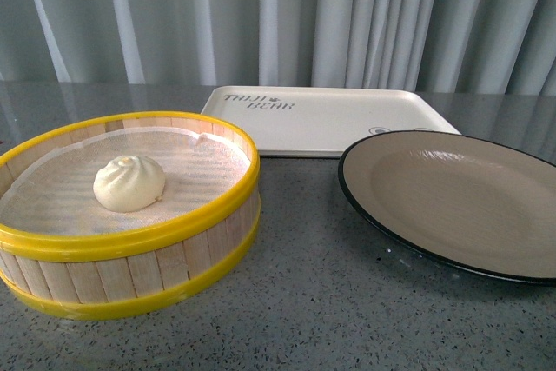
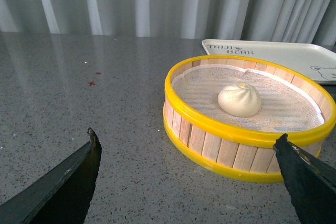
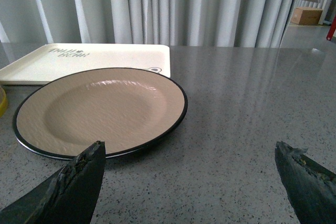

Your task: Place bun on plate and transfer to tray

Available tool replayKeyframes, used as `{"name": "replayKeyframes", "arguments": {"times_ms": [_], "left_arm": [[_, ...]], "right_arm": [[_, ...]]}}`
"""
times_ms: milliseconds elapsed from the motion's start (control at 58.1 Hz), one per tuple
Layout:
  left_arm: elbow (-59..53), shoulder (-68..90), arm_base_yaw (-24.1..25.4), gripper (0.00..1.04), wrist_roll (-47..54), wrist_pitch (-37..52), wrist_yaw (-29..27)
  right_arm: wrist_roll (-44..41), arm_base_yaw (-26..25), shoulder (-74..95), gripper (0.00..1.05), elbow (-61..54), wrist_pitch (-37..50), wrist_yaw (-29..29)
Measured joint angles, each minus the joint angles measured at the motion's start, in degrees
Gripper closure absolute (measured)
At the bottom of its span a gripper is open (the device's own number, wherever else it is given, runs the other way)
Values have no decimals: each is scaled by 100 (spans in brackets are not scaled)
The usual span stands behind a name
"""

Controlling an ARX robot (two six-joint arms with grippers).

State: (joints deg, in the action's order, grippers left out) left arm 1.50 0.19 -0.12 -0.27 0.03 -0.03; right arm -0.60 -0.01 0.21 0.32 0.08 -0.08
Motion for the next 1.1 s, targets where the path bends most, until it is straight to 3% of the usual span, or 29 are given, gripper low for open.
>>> {"name": "replayKeyframes", "arguments": {"times_ms": [912, 998, 1101], "left_arm": [[4, 7, 0, 7, -4, -7, -7], [326, 673, 94, 7, -903, -560, 48], [901, 2041, 348, 7, -1718, 306, 317]], "right_arm": [[0, 0, 0, 9, 0, 0, 0], [0, 0, 2, 9, 0, 0, 0], [0, 0, 2, 9, 0, 0, -2]]}}
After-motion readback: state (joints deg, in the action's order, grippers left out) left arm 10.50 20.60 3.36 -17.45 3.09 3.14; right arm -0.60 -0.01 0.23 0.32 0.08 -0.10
